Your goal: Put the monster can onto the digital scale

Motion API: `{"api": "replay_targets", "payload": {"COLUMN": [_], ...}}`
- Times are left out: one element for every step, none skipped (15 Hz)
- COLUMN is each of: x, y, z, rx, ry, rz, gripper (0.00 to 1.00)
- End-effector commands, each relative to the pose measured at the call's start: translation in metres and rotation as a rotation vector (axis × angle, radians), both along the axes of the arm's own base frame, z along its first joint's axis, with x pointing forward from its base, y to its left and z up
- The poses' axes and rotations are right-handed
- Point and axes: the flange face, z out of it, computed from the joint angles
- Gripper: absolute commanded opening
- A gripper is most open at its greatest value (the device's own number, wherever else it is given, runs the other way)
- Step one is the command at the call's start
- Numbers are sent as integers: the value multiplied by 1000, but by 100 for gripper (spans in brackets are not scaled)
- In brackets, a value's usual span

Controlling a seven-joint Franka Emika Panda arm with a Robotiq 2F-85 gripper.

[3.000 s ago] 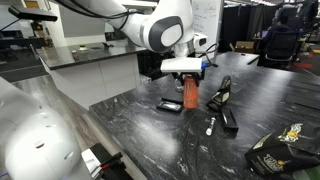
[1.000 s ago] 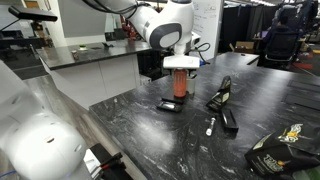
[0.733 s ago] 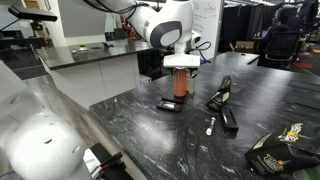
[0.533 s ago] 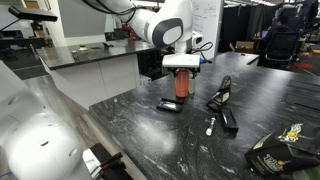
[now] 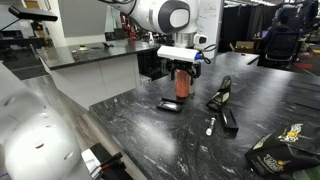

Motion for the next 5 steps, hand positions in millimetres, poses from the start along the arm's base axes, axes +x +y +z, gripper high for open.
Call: {"api": "replay_targets", "payload": {"x": [-5,-6,-6,-6,-6], "y": [-19,-23,-28,-31,-35], "z": [25,31,36,40,43], "rx": [-30,-37,-45,-52,-58], "ry": [15,9,4,-1,-4], "rz": [-159,-195,-233,-266,-296], "gripper": [100,100,100,100,100]}}
